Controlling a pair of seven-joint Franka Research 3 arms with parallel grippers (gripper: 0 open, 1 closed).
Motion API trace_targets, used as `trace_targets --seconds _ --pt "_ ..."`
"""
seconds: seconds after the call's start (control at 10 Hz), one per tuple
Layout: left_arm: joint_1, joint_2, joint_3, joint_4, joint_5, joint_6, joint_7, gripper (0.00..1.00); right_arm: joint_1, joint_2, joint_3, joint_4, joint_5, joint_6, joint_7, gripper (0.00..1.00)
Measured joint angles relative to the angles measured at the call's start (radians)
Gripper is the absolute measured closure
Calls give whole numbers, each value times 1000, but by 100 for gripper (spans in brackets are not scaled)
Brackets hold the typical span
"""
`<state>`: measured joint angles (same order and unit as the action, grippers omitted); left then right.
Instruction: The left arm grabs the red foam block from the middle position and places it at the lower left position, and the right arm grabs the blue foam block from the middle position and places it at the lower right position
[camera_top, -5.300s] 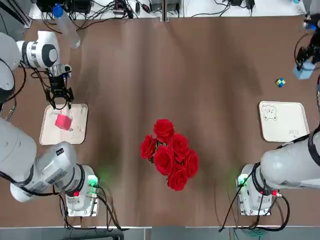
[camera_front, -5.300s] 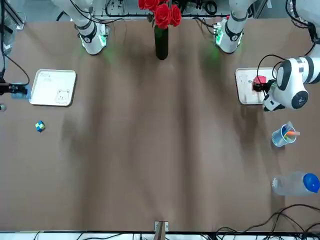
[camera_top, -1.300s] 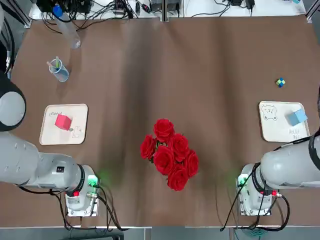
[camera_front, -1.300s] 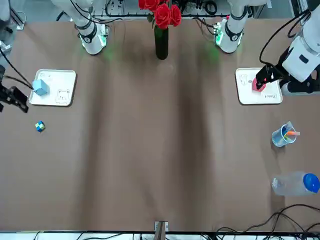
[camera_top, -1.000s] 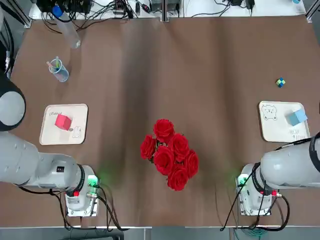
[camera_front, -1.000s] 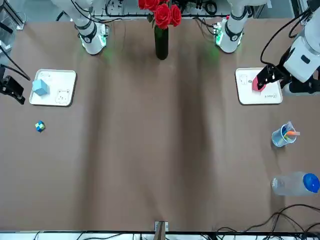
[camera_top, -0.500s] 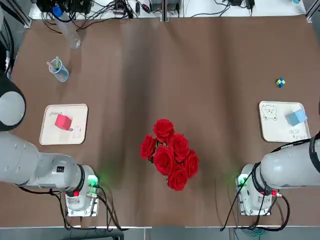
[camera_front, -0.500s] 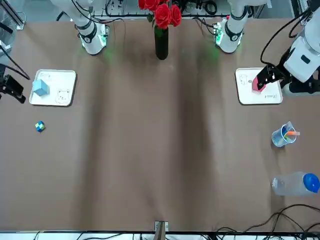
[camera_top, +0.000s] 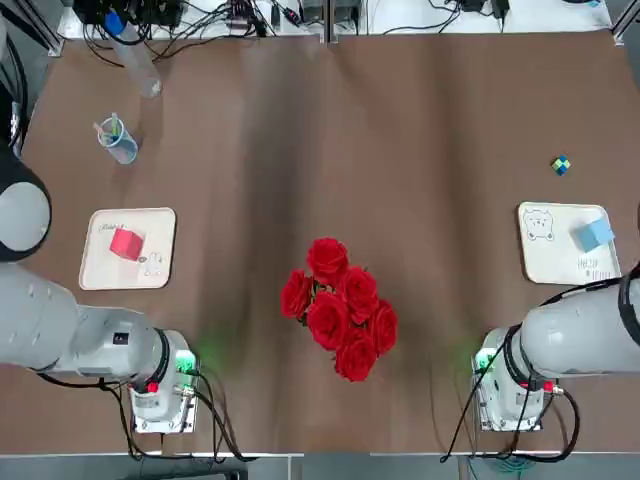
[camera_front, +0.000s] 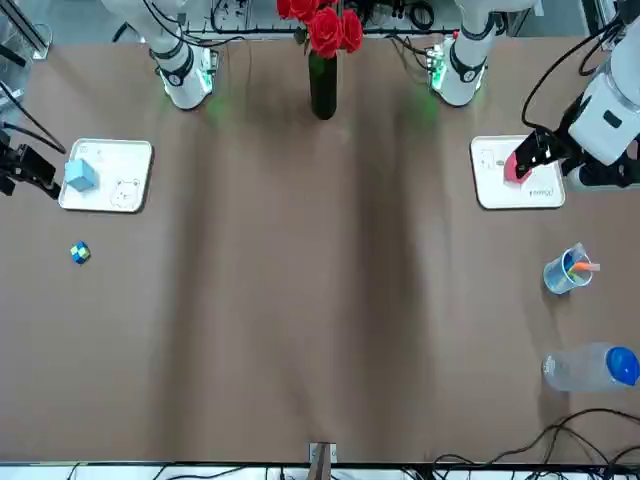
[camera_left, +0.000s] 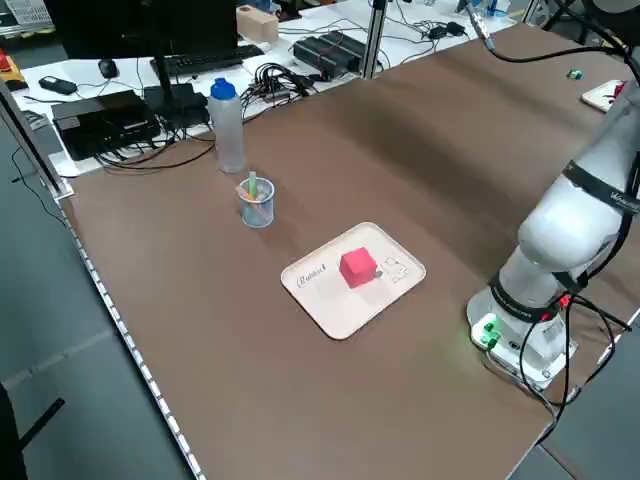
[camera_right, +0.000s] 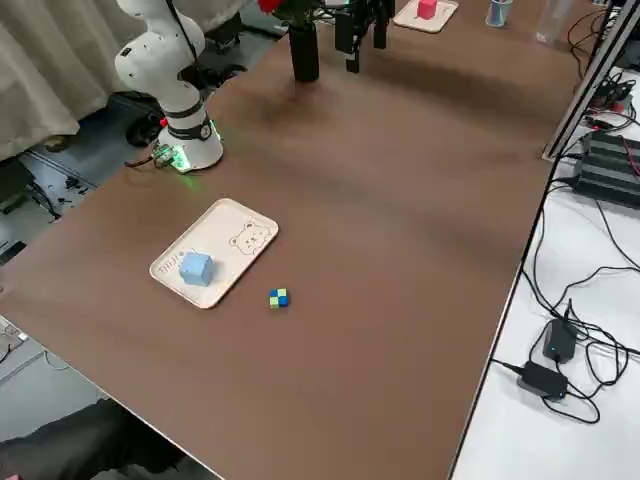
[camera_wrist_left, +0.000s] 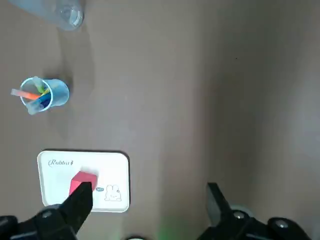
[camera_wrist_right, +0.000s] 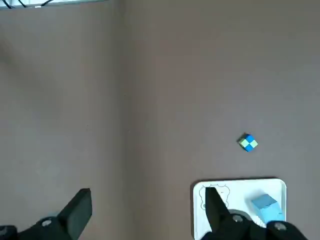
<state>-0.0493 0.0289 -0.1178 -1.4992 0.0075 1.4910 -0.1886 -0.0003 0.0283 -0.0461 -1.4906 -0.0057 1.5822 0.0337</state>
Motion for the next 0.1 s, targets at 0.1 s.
trace_targets --seconds 0.1 --pt "0 0 0 0 0 0 -1 0 0 0 0 -3 0 -2 0 0"
